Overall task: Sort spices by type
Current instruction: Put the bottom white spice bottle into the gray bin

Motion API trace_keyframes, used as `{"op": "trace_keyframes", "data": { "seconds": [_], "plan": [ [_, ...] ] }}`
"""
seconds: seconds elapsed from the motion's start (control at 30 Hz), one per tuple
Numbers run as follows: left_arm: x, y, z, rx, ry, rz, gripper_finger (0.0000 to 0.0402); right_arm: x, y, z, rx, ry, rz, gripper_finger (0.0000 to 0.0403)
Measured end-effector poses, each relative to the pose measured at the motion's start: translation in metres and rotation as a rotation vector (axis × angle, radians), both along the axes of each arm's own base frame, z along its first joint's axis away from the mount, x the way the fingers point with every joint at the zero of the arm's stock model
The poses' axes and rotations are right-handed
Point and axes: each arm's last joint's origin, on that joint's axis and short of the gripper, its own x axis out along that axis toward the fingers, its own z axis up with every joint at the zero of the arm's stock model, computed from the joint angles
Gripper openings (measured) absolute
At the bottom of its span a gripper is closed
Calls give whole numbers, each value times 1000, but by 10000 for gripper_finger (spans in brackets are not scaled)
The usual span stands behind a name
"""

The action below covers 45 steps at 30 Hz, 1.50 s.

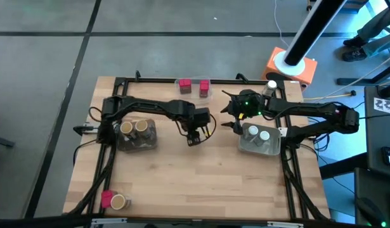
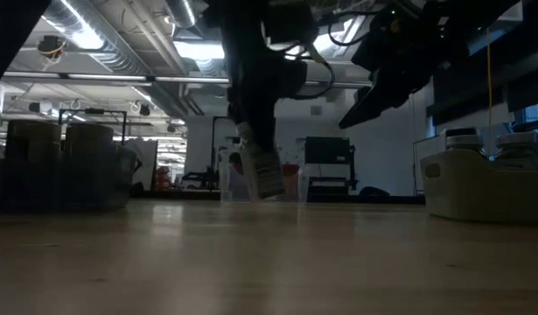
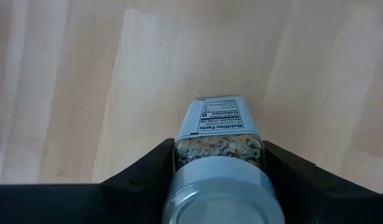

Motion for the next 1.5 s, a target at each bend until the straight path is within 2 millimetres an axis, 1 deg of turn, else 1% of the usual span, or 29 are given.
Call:
{"op": "trace_keyframes", "data": {
  "seconds": [0.1, 0.27, 0.53, 0.63, 0.7, 0.83, 0.93, 1.0, 1.1, 1.23, 1.37, 1.5],
  "plan": [
    [3, 1, -9, 5, 24, -21, 206, 0, 0, 0, -2, 6, -5, 314],
    [6, 1, -12, 6, 8, -18, 223, -1, 0, -1, 2, 17, -5, 314],
    [6, 0, -8, 11, -8, -31, 279, -1, 0, -1, 3, 20, -5, 314],
    [-1, -1, -2, 12, 23, -43, 290, -1, 0, -2, 4, 20, -5, 314],
    [-9, -2, 9, 29, 42, -36, 291, -1, 0, -2, 8, 20, -9, 314],
    [-30, -10, 41, 134, 28, -28, 292, -1, 0, -1, 10, 18, -11, 314],
    [-51, -17, 61, 175, -9, -61, 292, 0, 0, 0, 26, -3, -27, 314],
    [-68, -20, 67, 184, -52, -87, 292, 2, 0, 2, 38, -21, -40, 314],
    [-94, -21, 65, 188, -132, -73, 292, 3, -1, 4, 38, -54, -38, 314],
    [-127, -22, 53, 205, -320, -53, 292, 11, -2, 8, 84, -137, -25, 314],
    [-150, -30, 38, 203, -526, -58, 292, 21, 1, 7, 109, -191, 12, 314],
    [-166, -41, 26, 188, -701, -84, 292, 36, 11, 0, 84, -229, 59, 314]
  ]
}}
